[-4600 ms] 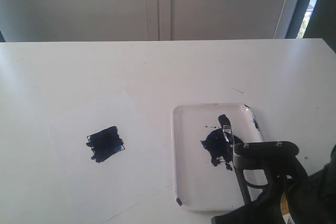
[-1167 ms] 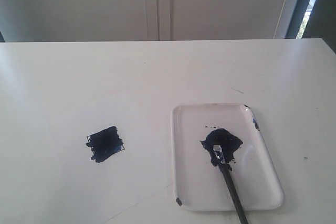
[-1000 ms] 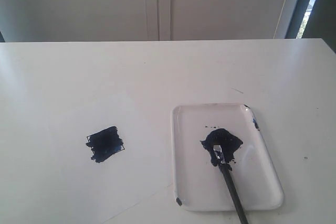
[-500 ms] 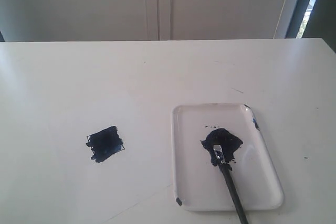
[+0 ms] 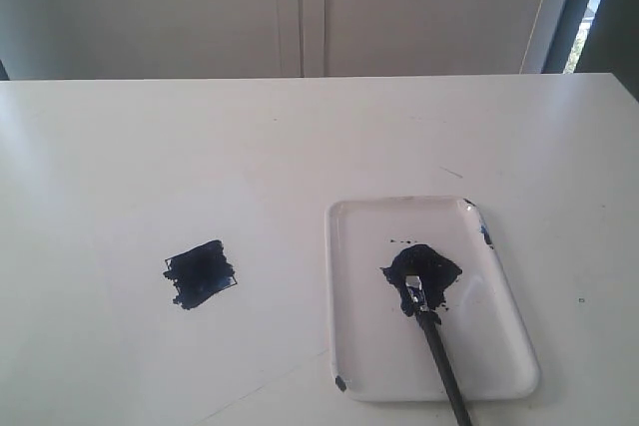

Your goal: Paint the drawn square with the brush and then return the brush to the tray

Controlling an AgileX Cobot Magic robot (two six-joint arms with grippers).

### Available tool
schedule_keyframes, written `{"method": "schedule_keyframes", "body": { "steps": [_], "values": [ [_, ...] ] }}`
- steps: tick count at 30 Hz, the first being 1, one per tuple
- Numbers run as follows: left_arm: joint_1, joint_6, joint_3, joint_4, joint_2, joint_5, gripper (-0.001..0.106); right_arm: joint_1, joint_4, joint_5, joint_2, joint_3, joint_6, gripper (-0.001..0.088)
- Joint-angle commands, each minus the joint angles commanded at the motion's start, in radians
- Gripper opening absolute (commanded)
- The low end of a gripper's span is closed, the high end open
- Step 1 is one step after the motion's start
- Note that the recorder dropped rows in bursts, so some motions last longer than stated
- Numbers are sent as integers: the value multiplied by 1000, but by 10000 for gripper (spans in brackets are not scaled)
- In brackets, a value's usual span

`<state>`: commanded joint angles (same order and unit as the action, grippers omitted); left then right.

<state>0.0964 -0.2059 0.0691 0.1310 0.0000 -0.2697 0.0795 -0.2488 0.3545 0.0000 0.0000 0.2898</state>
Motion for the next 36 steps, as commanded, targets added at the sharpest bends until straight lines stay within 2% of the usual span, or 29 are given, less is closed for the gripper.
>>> {"method": "schedule_keyframes", "body": {
  "steps": [2,4,7,9,16,36],
  "values": [
    [0,0,-24,-27,0,0,0,0,264,-19,0,0,0,0],
    [0,0,-51,-61,0,-2,0,0,372,-16,0,0,0,0],
    [0,0,-69,-167,0,-70,0,0,310,-12,0,0,0,0],
    [0,0,-69,-169,0,-126,0,0,254,-12,0,0,0,0],
    [0,0,-69,-158,0,-124,0,0,75,2,0,0,0,0],
    [0,0,-69,-156,0,-113,0,0,78,2,0,0,0,0]
  ]
}}
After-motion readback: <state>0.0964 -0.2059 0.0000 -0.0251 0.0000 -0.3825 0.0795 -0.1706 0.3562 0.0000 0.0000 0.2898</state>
